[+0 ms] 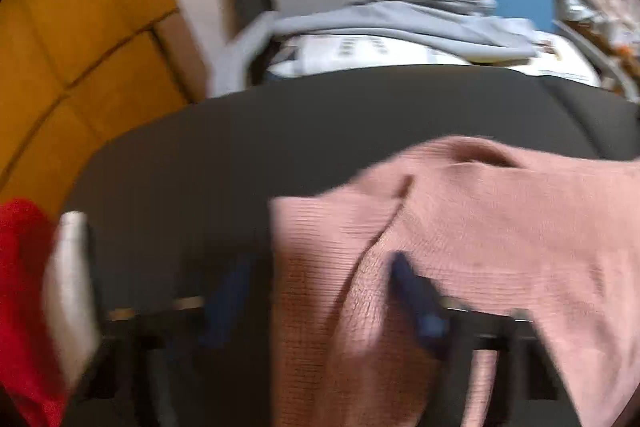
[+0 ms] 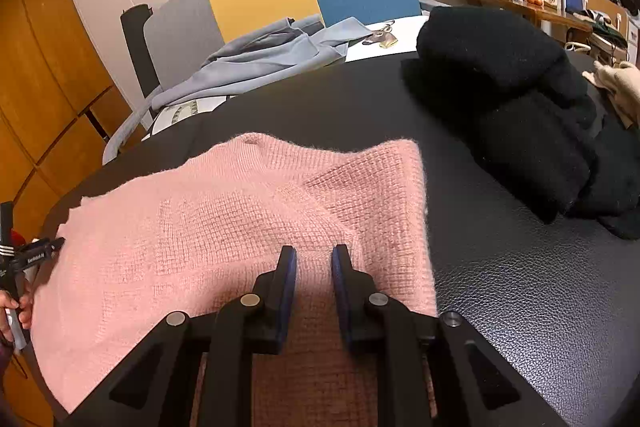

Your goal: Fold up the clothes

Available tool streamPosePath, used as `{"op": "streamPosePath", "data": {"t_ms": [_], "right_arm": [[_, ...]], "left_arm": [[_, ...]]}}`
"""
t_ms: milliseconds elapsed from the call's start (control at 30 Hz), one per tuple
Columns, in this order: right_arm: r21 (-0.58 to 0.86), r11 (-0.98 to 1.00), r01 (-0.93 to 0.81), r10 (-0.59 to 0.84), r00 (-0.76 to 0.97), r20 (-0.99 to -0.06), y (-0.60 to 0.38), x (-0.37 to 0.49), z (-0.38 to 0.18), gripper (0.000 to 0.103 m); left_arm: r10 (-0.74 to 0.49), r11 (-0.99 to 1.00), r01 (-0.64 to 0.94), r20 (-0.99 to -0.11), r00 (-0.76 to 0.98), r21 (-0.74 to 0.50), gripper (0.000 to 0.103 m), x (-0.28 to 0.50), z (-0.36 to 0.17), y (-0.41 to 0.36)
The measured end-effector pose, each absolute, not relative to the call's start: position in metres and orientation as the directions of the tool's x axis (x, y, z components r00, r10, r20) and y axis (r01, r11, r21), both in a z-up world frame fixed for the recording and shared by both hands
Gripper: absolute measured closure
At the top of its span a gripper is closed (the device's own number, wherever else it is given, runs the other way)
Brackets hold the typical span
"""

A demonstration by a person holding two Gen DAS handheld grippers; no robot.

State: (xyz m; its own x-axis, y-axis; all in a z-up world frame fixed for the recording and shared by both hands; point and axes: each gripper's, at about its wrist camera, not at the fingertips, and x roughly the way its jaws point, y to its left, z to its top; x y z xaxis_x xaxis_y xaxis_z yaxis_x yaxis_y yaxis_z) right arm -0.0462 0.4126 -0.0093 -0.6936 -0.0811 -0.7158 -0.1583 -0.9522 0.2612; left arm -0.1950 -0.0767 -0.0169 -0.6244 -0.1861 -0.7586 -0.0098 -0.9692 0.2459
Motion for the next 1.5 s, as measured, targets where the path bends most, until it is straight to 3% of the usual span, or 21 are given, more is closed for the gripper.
{"op": "streamPosePath", "data": {"t_ms": [67, 200, 300, 367, 433, 533, 700, 833, 933, 1000, 1067, 1267, 1367, 1467, 1500], "right_arm": [[0.246, -0.956, -0.159, -0.069, -0.694, -0.717, 0.410, -0.046, -0.009, 0.086], [0.205, -0.966, -0.158, -0.041, -0.689, -0.724, 0.404, -0.049, -0.008, 0.084], [0.198, -0.968, -0.156, -0.041, -0.676, -0.736, 0.405, -0.051, -0.004, 0.084], [0.154, -0.971, -0.182, 0.005, -0.662, -0.750, 0.402, -0.048, 0.005, 0.084], [0.099, -0.982, -0.158, 0.044, -0.712, -0.701, 0.379, -0.031, 0.030, 0.079], [0.145, -0.989, 0.005, -0.101, -0.739, -0.666, 0.329, -0.008, 0.047, 0.079], [0.248, -0.956, 0.155, -0.284, -0.690, -0.666, 0.258, 0.017, 0.032, 0.079], [0.091, -0.977, 0.195, -0.196, -0.632, -0.749, 0.227, 0.035, 0.003, 0.081], [-0.002, -0.976, 0.217, -0.146, -0.663, -0.734, 0.232, 0.059, -0.005, 0.083], [0.025, -0.974, 0.224, -0.173, -0.673, -0.719, 0.241, 0.068, -0.005, 0.082], [0.075, -0.973, 0.217, -0.205, -0.673, -0.711, 0.250, 0.070, 0.001, 0.083], [0.228, -0.973, 0.031, -0.177, -0.737, -0.653, 0.315, 0.073, 0.026, 0.080], [0.227, -0.970, -0.089, -0.102, -0.698, -0.709, 0.356, 0.063, 0.007, 0.080], [0.338, -0.931, -0.138, -0.141, -0.720, -0.680, 0.385, 0.068, -0.005, 0.094], [0.346, -0.921, -0.178, -0.115, -0.727, -0.677, 0.394, 0.071, -0.009, 0.103]], "left_arm": [[-0.244, -0.961, 0.052, -0.748, -0.617, 0.271, 0.052, -0.197, -0.023, -0.088], [-0.178, -0.983, 0.070, -0.770, -0.613, 0.171, 0.051, -0.193, -0.015, -0.105], [-0.166, -0.985, 0.068, -0.739, -0.653, 0.160, 0.049, -0.170, 0.007, -0.102], [-0.150, -0.986, 0.056, -0.704, -0.694, 0.154, 0.036, -0.150, 0.022, -0.096], [-0.097, -0.991, 0.011, -0.676, -0.731, 0.131, 0.022, -0.123, 0.030, -0.084], [-0.007, -0.991, -0.083, -0.643, -0.766, 0.110, 0.018, -0.081, 0.036, -0.055], [0.043, -0.949, -0.240, -0.670, -0.741, 0.204, 0.018, -0.030, 0.008, 0.011], [-0.019, -0.907, -0.274, -0.680, -0.733, 0.320, 0.017, -0.004, -0.021, 0.037], [-0.005, -0.943, -0.229, -0.699, -0.715, 0.241, 0.000, -0.006, -0.026, 0.017], [0.040, -0.973, -0.195, -0.750, -0.660, 0.120, 0.000, -0.018, -0.027, -0.001], [0.055, -0.983, -0.169, -0.763, -0.644, 0.072, 0.000, -0.020, -0.026, -0.012], [-0.067, -0.988, -0.053, -0.701, -0.710, 0.147, 0.000, -0.024, -0.013, -0.043], [-0.170, -0.978, 0.023, -0.736, -0.655, 0.205, 0.000, -0.044, -0.030, -0.068], [-0.141, -0.988, 0.046, -0.758, -0.637, 0.145, 0.000, -0.044, -0.037, -0.086], [-0.144, -0.988, 0.055, -0.760, -0.634, 0.141, 0.000, -0.042, -0.038, -0.088]]}}
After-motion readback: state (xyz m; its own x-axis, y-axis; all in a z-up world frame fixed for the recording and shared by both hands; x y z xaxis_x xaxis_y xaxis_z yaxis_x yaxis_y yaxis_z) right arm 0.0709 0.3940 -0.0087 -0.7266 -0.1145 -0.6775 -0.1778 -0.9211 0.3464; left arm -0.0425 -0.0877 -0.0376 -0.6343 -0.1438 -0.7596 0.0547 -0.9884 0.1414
